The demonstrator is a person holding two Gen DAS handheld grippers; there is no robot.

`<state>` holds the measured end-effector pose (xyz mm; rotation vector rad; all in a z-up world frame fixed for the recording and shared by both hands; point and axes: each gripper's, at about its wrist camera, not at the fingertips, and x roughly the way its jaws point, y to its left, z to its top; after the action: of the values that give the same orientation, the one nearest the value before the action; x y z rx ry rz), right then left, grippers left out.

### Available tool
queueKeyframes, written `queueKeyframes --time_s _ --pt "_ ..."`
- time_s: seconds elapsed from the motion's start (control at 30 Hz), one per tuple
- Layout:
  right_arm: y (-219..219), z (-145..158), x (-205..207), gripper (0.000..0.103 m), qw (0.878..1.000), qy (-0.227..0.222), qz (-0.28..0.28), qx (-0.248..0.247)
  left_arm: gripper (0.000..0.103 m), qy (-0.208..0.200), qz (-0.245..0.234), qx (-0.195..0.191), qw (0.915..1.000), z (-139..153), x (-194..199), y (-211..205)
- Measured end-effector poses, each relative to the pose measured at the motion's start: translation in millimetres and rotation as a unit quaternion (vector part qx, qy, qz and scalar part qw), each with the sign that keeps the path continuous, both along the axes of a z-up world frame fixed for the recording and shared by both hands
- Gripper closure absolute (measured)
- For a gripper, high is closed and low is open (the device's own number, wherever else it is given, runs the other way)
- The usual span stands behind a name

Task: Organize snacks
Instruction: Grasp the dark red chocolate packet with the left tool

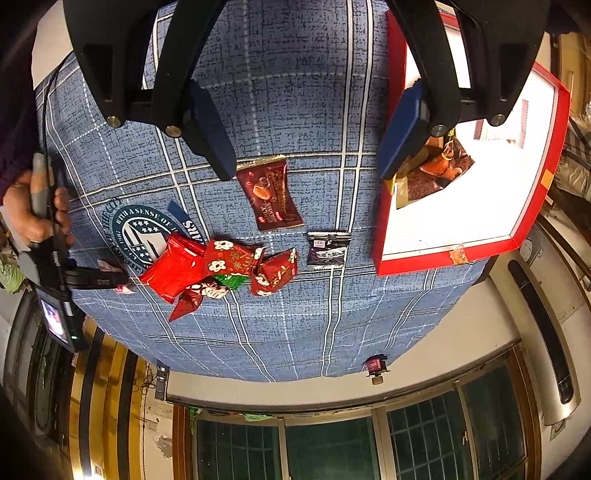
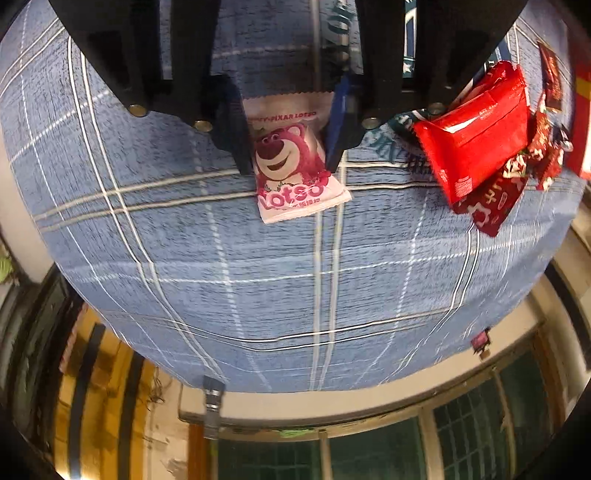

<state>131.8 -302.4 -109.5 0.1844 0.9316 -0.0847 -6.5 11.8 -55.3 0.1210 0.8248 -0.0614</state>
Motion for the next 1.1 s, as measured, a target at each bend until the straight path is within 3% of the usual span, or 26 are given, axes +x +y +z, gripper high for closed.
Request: queueKeyframes --time_s 0.1,0.4,0.6,0.73,0.87,0.93,1.03,1.1 --pt "-11.5 1.2 -18.8 0.063 0.999 0.006 0.004 0.039 0.025 0.014 -0.004 -0.009 0.9999 -3.0 3.7 -3.5" --pt "-14.4 0.6 -89.8 0.063 1.000 0.001 0.012 0.028 0.025 0.064 0.044 -0.048 0.9958 -23.5 36.0 -5.8" --pt "-7.3 1.2 -97.8 0.062 1.000 -0.007 0.009 0.005 0.025 0.084 0.064 -0.013 0.9944 -44.9 60.2 -19.3" --pt "-3.3 1.5 -95.4 0.060 1.000 -0.004 0.011 -0.009 0.023 0.102 0.078 -0.009 0.9917 -58.5 74.8 -17.8" --pt "-1.8 0.9 -95.3 0.060 1.000 -0.004 0.010 -0.013 0.023 0.086 0.074 -0.028 0.9932 -58.0 75.9 -12.1" --pt "-1.6 0.8 -95.0 0.060 1.000 -0.005 0.010 -0.011 0.027 0.078 0.066 -0.029 0.9943 -56.9 73.8 -11.4" --pt "-1.4 0.5 -95.3 0.060 1.000 -0.005 0.009 -0.012 0.045 0.068 0.046 -0.027 0.9962 -54.5 71.4 -13.6" --pt "-0.3 -0.1 -95.0 0.060 1.000 -0.004 0.010 -0.015 0.065 0.062 0.029 -0.027 0.9973 -52.6 67.5 -17.9"
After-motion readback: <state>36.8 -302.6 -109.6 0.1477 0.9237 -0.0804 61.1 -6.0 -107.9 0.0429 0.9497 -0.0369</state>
